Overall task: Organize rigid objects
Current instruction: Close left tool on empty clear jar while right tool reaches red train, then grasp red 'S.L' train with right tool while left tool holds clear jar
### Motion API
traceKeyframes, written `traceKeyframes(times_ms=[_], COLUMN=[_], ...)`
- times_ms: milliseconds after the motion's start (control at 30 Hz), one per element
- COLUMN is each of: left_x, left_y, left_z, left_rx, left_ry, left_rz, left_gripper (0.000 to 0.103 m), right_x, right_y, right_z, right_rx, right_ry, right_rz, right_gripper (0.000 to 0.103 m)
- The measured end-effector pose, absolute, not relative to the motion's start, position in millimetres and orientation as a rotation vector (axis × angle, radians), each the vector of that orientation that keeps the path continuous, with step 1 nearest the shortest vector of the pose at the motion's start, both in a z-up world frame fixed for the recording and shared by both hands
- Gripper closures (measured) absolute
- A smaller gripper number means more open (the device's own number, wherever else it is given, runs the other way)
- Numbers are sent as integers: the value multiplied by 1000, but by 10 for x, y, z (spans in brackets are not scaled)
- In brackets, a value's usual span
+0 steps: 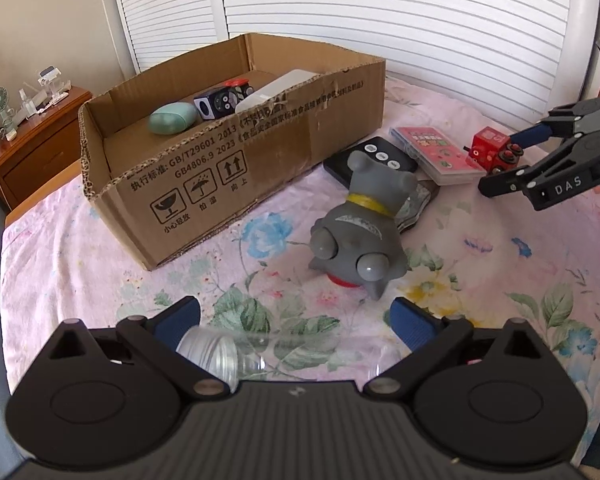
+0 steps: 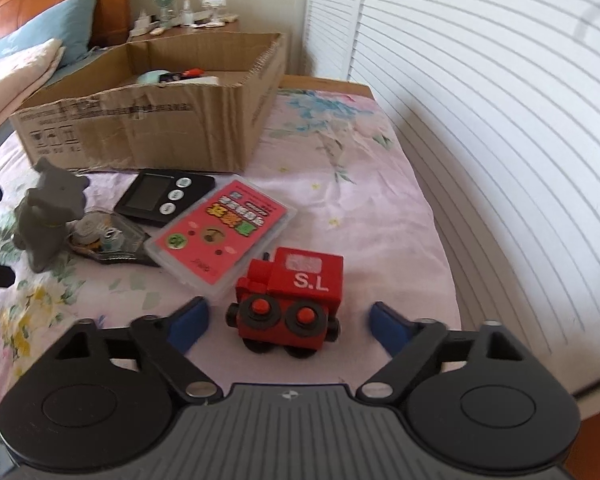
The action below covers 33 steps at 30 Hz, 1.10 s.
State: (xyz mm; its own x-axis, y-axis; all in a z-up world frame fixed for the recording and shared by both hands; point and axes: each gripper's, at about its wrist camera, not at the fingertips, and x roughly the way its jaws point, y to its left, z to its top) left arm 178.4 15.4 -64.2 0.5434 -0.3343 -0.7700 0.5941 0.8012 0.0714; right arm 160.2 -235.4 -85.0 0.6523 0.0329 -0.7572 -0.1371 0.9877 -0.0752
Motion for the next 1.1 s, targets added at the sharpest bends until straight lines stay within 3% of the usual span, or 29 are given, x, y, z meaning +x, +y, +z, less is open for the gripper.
traceKeyframes(times_ms=[67,267,333,367,867,967,1100], left_x=[1774,1771,1766,1755,1656,1595,1466], left_y=[163,178,184,186,223,292,464], left_z=[-631,-622,-625,-624,-569,-439,-213], left_rx=[339,313,297,294,331,301,241], left_ry=[827,845,864,872,850,841,818], left_rz=[-563,-563,-570,-574,-526,-526,-565], left_gripper=[4,19,34,36,23,7,4], right_x=[1592,1504,1452,1418,1330,1326,1324], right_y=[-2349,-2346,-2350,-2350,-2332,-2329,-2335], right_z=[-825,-806,-801,-797,-786,-786,-795], right_rx=[-135,-121,-118,-118,-102,-96,-86], right_ry=[856,859,864,868,884,884,887], right_rz=[112,108,110,114,119,128,135], right_gripper=[39,40,40,40,37,34,31])
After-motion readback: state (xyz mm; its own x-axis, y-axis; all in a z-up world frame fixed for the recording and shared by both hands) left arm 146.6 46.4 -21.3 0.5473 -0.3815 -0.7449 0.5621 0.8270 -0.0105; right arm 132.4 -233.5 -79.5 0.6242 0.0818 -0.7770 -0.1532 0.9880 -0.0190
